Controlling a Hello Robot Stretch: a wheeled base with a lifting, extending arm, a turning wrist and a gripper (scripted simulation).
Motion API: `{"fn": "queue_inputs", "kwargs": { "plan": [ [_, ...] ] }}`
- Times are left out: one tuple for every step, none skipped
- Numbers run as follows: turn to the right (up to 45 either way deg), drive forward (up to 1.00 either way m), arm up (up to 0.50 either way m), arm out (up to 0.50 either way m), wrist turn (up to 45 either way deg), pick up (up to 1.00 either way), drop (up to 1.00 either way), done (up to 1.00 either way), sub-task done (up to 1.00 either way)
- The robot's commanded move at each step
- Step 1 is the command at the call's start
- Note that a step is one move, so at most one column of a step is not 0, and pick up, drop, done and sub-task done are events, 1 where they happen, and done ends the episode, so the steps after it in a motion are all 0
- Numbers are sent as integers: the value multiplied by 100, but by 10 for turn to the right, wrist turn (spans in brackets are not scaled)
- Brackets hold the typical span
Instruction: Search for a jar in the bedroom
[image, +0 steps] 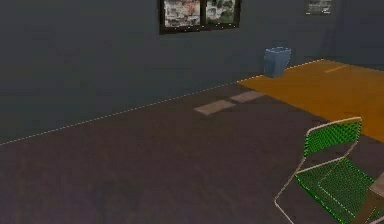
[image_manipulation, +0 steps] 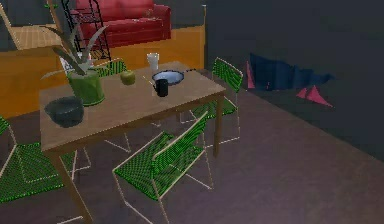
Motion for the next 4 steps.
{"fn": "queue_inputs", "kwargs": {
  "plan": [
    [30, 0, 0, 0, 0, 0, 0, 0, 0],
    [0, 100, 0, 0, 0, 0, 0, 0, 0],
    [0, 45, 0, 0, 0, 0, 0, 0, 0],
    [450, 0, 0, 0, 0, 0, 0, 0, 0]
  ]
}}
